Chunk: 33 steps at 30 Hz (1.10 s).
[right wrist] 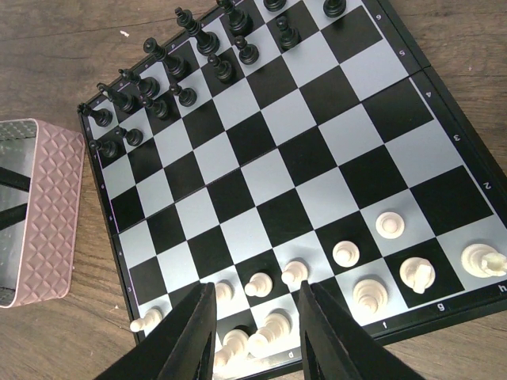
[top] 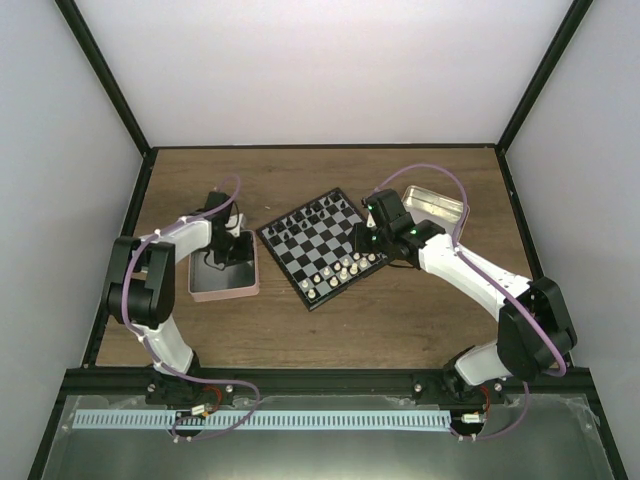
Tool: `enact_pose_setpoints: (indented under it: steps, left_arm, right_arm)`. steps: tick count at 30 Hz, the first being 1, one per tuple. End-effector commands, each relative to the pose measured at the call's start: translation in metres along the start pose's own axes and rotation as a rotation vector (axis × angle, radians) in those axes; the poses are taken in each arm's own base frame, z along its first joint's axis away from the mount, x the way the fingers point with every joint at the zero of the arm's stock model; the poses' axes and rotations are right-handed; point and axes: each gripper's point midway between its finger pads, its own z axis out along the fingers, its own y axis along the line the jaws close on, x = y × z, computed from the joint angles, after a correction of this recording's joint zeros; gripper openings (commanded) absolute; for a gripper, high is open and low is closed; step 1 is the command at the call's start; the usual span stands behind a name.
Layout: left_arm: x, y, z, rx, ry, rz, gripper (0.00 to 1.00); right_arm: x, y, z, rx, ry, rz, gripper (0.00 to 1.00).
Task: Set up the chess pieces on the board
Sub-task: Pick up the chess piece from the storage box.
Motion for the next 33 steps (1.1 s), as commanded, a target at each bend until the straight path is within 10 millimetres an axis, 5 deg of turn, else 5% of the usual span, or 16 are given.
enact_pose_setpoints:
  steps: [1, 5, 21, 33]
  left_arm:
    - [-0.004, 0.002, 0.006, -0.018, 0.016, 0.045, 0.33]
    - [-0.003, 0.007, 0.005, -0.046, 0.020, 0.057, 0.36]
    - [0.019, 0.014, -0.007, -0.069, -0.002, 0.004, 0.04]
    - [0.012, -0.010, -0.046, 0.029, -0.134, 0.045, 0.04]
  right_arm:
    - [-0.005, 0.005, -0.005, -0.005, -0.024, 0.002, 0.30]
    - [-0.005, 0.005, -0.006, -0.007, -0.025, 0.004, 0.30]
    - [-0.005, 0.010, -0.006, -0.030, -0.021, 0.008, 0.30]
    - [0.005, 0.063, -0.010, -0.344, 0.039, 0.023, 0.33]
